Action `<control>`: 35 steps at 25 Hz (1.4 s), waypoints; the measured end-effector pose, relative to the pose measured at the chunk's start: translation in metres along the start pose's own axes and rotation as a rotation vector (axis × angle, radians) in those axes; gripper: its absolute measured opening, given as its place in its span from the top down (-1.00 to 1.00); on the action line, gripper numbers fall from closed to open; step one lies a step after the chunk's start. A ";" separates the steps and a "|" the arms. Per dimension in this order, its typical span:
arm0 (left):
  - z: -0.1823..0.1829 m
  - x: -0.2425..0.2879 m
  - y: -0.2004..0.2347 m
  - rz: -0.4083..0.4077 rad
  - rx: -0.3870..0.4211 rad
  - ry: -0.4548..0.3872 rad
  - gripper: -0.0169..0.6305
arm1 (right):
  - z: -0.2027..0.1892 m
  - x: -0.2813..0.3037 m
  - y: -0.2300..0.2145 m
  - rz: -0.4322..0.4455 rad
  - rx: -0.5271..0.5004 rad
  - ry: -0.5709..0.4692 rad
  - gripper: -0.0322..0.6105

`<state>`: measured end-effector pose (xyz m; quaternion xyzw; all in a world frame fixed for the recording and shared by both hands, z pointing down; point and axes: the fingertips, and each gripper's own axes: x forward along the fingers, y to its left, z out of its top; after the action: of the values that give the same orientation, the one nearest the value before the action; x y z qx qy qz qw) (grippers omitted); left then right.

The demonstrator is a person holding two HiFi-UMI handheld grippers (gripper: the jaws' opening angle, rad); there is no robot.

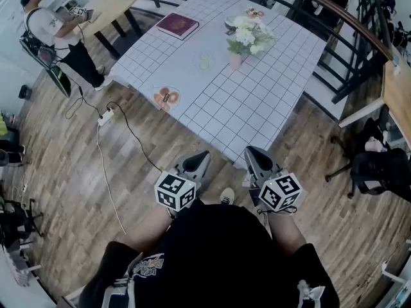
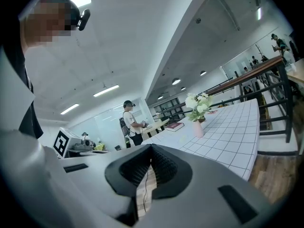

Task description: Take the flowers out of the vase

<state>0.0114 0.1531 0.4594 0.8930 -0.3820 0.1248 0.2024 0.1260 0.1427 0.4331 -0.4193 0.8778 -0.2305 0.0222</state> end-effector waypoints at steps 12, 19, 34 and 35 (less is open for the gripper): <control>0.013 0.005 0.001 0.035 0.012 -0.014 0.93 | 0.009 0.001 -0.010 0.017 0.016 -0.016 0.83; 0.015 0.014 0.010 0.014 0.000 -0.017 0.93 | 0.014 0.007 -0.018 -0.016 0.012 -0.016 0.83; 0.034 0.027 0.069 -0.159 0.021 0.034 0.93 | 0.027 0.060 -0.012 -0.185 0.021 -0.061 0.83; 0.036 0.027 0.075 -0.166 0.021 0.035 0.93 | 0.029 0.066 -0.010 -0.193 0.020 -0.065 0.83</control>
<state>-0.0226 0.0728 0.4578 0.9214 -0.3018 0.1270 0.2094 0.0972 0.0775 0.4216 -0.5089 0.8299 -0.2264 0.0327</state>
